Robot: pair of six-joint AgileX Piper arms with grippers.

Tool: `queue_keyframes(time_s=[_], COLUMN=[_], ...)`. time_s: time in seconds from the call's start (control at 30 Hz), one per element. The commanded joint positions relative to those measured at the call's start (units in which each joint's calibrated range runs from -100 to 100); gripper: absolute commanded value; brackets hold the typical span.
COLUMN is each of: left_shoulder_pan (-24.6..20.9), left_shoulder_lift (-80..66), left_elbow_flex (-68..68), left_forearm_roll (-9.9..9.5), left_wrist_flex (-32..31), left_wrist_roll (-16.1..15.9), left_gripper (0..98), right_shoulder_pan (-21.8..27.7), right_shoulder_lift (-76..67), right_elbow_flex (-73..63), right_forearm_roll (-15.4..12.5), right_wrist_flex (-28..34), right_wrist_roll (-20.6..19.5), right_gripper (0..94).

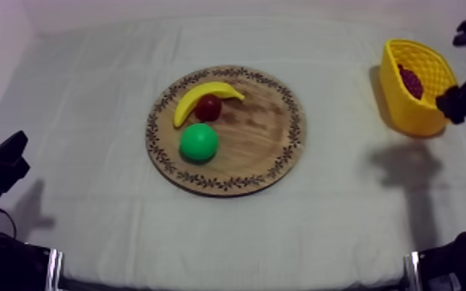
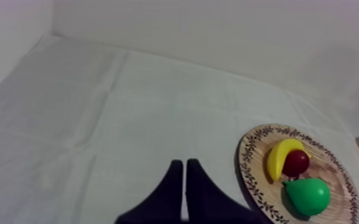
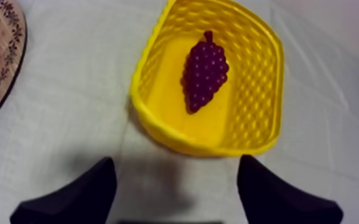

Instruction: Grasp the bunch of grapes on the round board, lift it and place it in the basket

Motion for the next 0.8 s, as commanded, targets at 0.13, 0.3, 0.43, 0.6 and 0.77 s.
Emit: queue_keyframes(time_s=[0.13,0.3,0.43,0.6,0.77], left_shoulder_pan=[0.0,0.0,0.0,0.0,0.0], left_shoulder_lift=[0.0,0.0,0.0,0.0,0.0], left_elbow_flex=[0.0,0.0,0.0,0.0,0.0], left_forearm_roll=[0.0,0.0,0.0,0.0,0.0], left_wrist_flex=[0.0,0.0,0.0,0.0,0.0], left_wrist_roll=[0.0,0.0,0.0,0.0,0.0], left_gripper=[0.1,0.1,0.1,0.1,0.1], right_shoulder_pan=[-1.2,-3.1,-4.6,-5.6,-5.5], right_shoulder_lift=[-14.2,-22.6,-29.8,-39.3,-47.1], right_elbow_flex=[14.6,21.5,27.0,32.2,34.5], right_forearm_roll=[0.6,2.1,2.9,3.1,2.8], right_wrist_flex=[-5.4,-9.8,-12.6,-13.3,-12.0], right_wrist_roll=[-0.9,-3.6,-5.6,-7.7,-10.1], right_gripper=[50.0,42.4,34.9,25.1,12.9])
